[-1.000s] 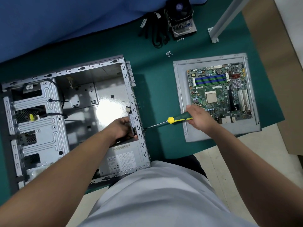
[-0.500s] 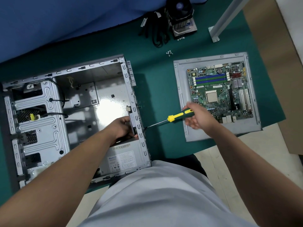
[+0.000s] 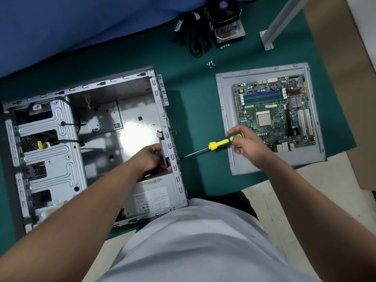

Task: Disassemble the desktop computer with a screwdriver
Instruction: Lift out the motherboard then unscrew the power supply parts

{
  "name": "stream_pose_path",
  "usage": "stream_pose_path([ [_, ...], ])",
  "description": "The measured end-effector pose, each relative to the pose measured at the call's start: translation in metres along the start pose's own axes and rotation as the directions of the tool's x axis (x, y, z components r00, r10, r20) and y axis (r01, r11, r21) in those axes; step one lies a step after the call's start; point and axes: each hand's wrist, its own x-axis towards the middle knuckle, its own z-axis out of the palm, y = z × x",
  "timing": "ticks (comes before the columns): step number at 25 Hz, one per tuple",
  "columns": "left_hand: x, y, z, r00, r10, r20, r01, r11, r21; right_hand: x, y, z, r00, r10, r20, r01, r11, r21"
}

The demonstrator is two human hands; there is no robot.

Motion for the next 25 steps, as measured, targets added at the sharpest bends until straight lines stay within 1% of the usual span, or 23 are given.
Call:
stream_pose_path([
  [1, -0.001, 0.001, 0.0, 1.0, 0.004, -0.001, -0.004, 1.0, 0.005, 0.001, 0.0, 0.0, 1.0, 0.026, 0.017, -0.028, 0.996, 0.085],
  [3, -0.002, 0.0, 0.001, 1.0, 0.008, -0.004, -0.008, 1.0, 0.018, 0.001, 0.0, 0.002, 0.998, 0.058, 0.002, -0.058, 0.993, 0.101],
  [4, -0.002, 0.0, 0.0, 1.0, 0.006, -0.008, -0.006, 1.0, 0.018, -0.001, 0.0, 0.004, 0.998, 0.046, -0.035, -0.046, 0.999, 0.007],
  [5, -0.002, 0.0, 0.0, 1.0, 0.003, -0.009, -0.003, 1.0, 0.02, -0.001, 0.002, 0.007, 0.998, 0.022, -0.062, -0.024, 0.999, -0.043],
  [6, -0.002, 0.0, 0.0, 1.0, 0.0, -0.011, 0.001, 1.0, 0.022, -0.002, 0.001, 0.007, 0.998, 0.011, -0.065, -0.012, 1.0, -0.016],
  [9, -0.001, -0.001, 0.0, 1.0, -0.009, -0.017, 0.01, 0.999, 0.038, -0.001, 0.002, 0.003, 0.999, 0.041, 0.03, -0.047, 0.968, 0.244],
  [11, 0.0, -0.001, 0.0, 1.0, -0.007, -0.022, 0.008, 0.999, 0.043, -0.003, 0.001, 0.001, 0.996, 0.073, 0.056, -0.085, 0.96, 0.266],
  [14, -0.001, 0.001, 0.0, 1.0, -0.005, -0.026, 0.007, 0.998, 0.061, -0.002, 0.002, 0.008, 0.995, 0.097, -0.013, -0.092, 0.974, 0.207],
  [15, -0.001, 0.0, 0.0, 1.0, -0.002, -0.026, 0.004, 0.998, 0.067, -0.001, 0.004, 0.01, 0.997, 0.079, -0.019, -0.073, 0.973, 0.221],
  [17, 0.0, 0.0, -0.001, 1.0, -0.007, -0.024, 0.008, 0.998, 0.062, -0.001, 0.005, 0.008, 0.999, 0.051, 0.011, -0.052, 0.958, 0.282],
  [20, 0.0, -0.001, -0.002, 1.0, -0.006, -0.024, 0.008, 0.998, 0.064, -0.004, 0.003, 0.002, 0.998, 0.048, 0.05, -0.06, 0.955, 0.291],
  [23, 0.001, -0.002, -0.002, 1.0, -0.005, -0.021, 0.006, 0.998, 0.063, -0.004, 0.0, -0.002, 0.999, 0.052, 0.016, -0.054, 0.947, 0.315],
  [25, 0.001, -0.002, -0.002, 1.0, -0.013, -0.015, 0.014, 0.999, 0.051, -0.004, 0.002, -0.005, 0.999, 0.047, -0.023, -0.036, 0.93, 0.367],
])
